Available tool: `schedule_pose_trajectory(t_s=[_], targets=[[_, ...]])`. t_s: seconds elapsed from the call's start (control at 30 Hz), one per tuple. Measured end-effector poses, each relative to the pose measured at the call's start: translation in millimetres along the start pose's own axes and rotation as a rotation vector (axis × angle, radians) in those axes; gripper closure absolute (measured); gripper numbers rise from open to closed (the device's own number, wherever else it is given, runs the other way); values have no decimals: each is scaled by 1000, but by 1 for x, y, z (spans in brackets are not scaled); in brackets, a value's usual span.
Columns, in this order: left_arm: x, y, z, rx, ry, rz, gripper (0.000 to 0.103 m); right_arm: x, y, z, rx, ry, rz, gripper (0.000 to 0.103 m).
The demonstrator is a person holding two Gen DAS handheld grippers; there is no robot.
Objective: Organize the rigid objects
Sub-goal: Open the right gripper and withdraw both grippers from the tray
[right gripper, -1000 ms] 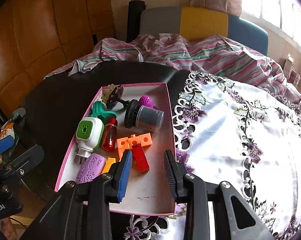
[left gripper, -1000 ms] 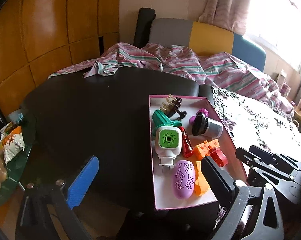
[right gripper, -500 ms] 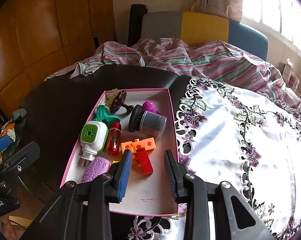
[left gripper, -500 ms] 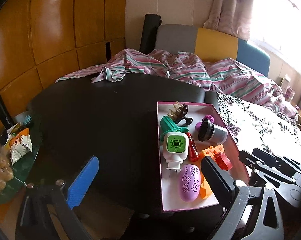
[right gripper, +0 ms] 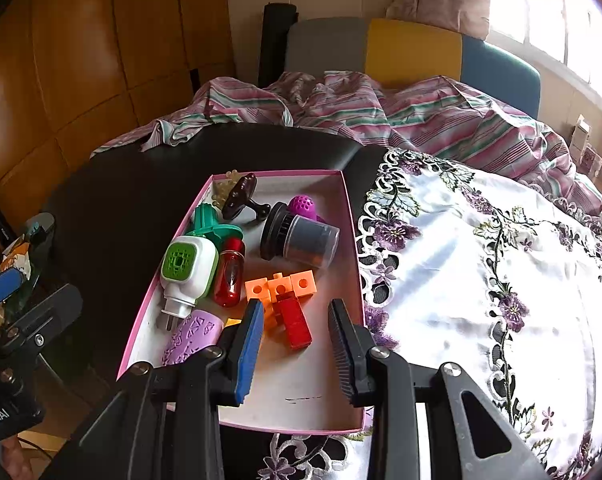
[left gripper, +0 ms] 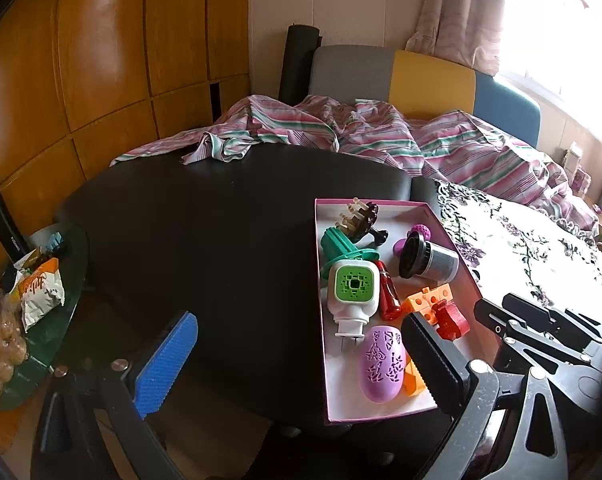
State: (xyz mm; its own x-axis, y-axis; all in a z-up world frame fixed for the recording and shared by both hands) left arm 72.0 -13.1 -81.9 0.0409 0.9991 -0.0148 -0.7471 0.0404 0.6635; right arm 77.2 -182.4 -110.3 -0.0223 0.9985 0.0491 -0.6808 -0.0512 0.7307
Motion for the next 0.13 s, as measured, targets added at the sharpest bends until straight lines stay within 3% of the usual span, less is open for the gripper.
schedule_pose_trajectory(t_s=[0.13], targets=[[-1, -3, -2, 21, 1, -12, 1, 1, -3, 0, 1, -1, 8, 70]])
Point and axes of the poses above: each gripper's, at about its wrist camera, not at the fingertips, and y roughly against the way its jaws point, x to its left, z to its top, the point moved 9 cm from there along -y, roughly the way its jaws point, and after that the axes turned 1 degree about -y, right-handed, at the moved point
